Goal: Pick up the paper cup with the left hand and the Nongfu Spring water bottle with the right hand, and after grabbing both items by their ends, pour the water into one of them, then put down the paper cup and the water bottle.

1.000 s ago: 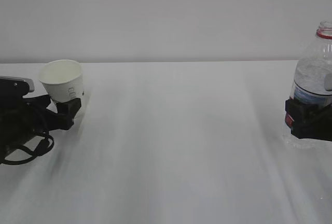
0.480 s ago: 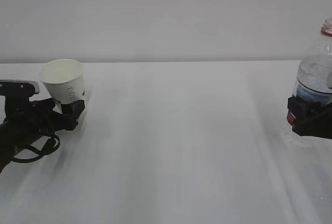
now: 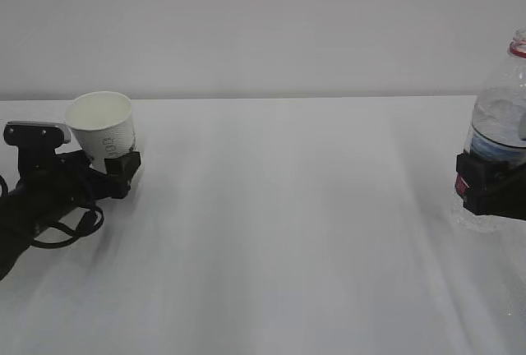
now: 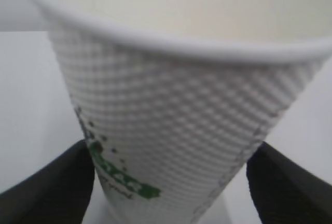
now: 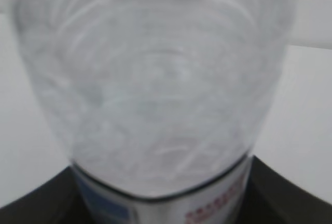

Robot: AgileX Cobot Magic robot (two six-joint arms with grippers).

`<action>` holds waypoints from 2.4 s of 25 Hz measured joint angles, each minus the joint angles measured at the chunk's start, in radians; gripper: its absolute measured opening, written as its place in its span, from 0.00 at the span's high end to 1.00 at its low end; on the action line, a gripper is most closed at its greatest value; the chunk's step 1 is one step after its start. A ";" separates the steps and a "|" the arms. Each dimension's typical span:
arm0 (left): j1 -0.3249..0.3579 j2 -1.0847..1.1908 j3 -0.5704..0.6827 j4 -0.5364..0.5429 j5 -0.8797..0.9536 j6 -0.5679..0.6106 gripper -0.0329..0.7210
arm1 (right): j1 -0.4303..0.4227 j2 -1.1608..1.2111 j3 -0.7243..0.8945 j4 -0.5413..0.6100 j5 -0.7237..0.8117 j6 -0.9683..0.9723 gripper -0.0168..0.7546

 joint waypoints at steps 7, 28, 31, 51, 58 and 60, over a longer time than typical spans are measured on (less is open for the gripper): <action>0.000 0.017 -0.014 0.000 0.000 -0.003 0.04 | 0.000 0.000 0.002 0.002 0.000 0.000 0.39; 0.000 0.019 -0.062 -0.002 0.000 -0.004 0.04 | 0.000 0.000 0.002 0.006 0.000 0.000 0.39; 0.000 0.021 -0.063 -0.003 0.000 -0.004 0.04 | 0.000 0.000 0.002 0.006 0.000 0.000 0.39; 0.000 0.021 -0.063 -0.006 0.000 -0.004 0.22 | 0.000 0.000 0.002 0.008 0.000 0.000 0.39; 0.000 0.021 -0.063 -0.002 0.000 -0.004 0.25 | 0.000 0.000 0.002 0.008 0.000 0.000 0.39; 0.000 0.021 -0.063 0.009 0.000 -0.004 0.25 | 0.000 0.000 0.002 0.008 0.000 0.000 0.39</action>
